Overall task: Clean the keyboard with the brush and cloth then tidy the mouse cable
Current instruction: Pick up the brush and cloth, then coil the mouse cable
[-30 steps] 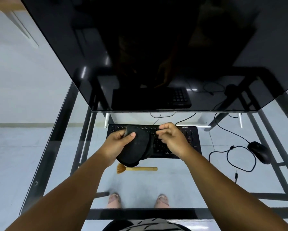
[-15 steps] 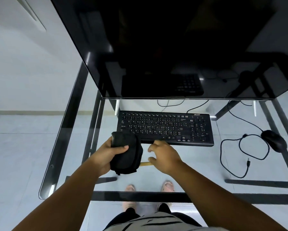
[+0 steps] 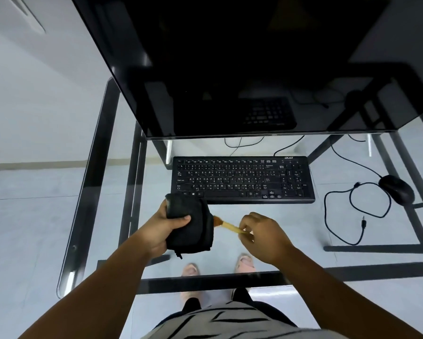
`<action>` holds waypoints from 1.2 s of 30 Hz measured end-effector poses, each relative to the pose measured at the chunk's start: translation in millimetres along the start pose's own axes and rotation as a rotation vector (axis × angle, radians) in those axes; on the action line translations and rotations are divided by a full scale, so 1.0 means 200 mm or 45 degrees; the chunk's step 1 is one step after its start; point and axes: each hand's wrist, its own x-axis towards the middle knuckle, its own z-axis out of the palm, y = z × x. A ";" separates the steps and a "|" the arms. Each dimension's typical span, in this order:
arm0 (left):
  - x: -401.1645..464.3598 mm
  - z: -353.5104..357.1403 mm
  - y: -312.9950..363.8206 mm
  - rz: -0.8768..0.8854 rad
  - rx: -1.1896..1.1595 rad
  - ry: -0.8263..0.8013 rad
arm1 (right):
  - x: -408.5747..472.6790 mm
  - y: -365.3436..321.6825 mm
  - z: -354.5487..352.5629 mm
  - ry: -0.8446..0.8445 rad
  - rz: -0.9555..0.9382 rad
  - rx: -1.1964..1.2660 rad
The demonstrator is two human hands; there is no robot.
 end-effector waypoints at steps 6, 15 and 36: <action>0.04 0.07 -0.11 -0.021 0.020 -0.141 | -0.05 -0.04 0.05 0.181 0.508 0.577; 0.05 0.14 -0.23 0.133 0.540 0.156 | -0.01 -0.10 0.12 0.094 0.692 0.650; -0.03 0.21 -0.23 0.416 1.272 0.802 | 0.00 -0.10 0.02 0.199 0.570 0.431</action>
